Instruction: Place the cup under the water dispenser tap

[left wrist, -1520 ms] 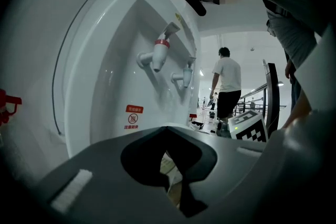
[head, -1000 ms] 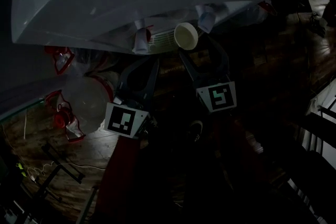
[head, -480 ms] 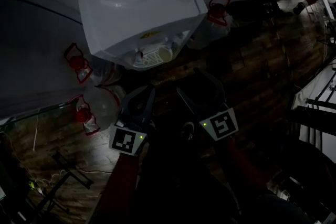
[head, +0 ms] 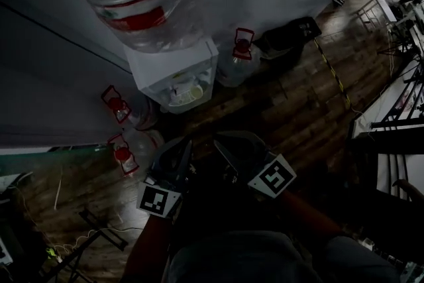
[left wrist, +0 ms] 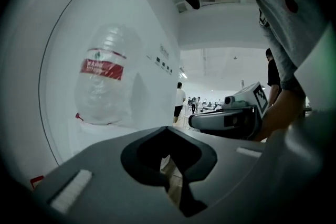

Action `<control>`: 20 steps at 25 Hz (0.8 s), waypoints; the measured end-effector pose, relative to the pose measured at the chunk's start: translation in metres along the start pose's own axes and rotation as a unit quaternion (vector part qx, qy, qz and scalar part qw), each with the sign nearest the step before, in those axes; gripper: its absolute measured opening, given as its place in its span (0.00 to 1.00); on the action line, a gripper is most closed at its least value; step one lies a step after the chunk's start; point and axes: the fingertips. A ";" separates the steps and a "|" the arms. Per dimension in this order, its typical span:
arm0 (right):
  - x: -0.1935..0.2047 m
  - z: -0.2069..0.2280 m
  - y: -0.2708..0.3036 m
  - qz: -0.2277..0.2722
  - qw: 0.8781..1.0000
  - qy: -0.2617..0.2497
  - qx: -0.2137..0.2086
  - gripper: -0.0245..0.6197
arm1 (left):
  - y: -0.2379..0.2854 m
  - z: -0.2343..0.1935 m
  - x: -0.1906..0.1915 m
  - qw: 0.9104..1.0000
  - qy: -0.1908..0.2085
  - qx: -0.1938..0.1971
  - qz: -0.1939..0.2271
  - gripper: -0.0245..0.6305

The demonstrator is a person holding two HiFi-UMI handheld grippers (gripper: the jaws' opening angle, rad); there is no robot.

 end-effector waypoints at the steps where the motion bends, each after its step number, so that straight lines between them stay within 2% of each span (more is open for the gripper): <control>1: -0.012 -0.009 -0.006 -0.001 1.000 0.005 -0.005 0.06 | -0.006 0.009 -0.012 1.000 0.000 0.003 -0.003 0.05; 6: -0.065 -0.042 -0.026 0.005 1.000 0.007 -0.015 0.06 | -0.031 0.041 -0.070 0.999 0.028 0.021 0.010 0.05; 10: -0.088 -0.060 -0.027 -0.001 1.000 -0.006 -0.017 0.06 | -0.048 0.054 -0.090 0.999 0.027 0.035 -0.004 0.05; 13: -0.104 -0.073 -0.018 0.004 0.999 -0.027 -0.027 0.06 | -0.056 0.055 -0.108 0.999 0.022 0.041 0.003 0.05; 20: -0.126 -0.091 -0.010 0.013 0.998 -0.042 -0.036 0.06 | -0.065 0.062 -0.138 0.997 0.032 0.058 0.026 0.05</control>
Point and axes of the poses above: the fingertips, and each gripper's own axes: y forward along the fingers, z to its right, x out of its underside, and after that the axes turned 6 degrees about z, right-handed
